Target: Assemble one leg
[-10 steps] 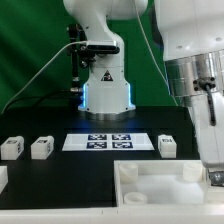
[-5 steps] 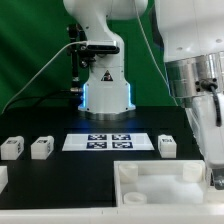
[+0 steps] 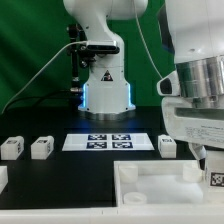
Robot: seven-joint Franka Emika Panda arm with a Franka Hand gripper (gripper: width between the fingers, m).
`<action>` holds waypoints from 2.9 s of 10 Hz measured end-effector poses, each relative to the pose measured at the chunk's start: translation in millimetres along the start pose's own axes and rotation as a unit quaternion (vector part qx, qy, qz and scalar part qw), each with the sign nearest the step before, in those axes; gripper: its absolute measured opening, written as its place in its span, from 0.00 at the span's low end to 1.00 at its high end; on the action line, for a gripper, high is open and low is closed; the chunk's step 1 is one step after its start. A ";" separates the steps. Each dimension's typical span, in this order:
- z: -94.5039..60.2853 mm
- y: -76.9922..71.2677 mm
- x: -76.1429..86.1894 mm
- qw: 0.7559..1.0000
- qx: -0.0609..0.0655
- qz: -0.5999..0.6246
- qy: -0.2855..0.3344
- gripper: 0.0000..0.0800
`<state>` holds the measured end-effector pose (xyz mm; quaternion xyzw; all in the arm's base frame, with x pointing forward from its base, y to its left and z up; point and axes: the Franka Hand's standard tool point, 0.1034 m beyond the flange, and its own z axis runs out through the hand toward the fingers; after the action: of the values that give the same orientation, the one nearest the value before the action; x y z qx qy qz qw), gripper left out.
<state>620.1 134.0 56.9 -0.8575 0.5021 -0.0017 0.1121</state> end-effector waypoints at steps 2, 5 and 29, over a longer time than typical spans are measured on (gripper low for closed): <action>-0.1 0.3 0.9 0.996 -0.001 -0.091 0.001 0.81; -7.1 -7.4 2.5 0.957 -0.014 -0.291 0.003 0.81; -7.1 8.7 25.4 0.972 -0.059 -0.226 0.019 0.39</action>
Offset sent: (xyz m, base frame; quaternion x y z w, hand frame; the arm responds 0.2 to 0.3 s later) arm 0.0080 0.0067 0.0218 -0.0303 -0.0215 -0.3405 0.9395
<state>624.4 106.7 59.3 -0.9536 0.2970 -0.0132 0.0487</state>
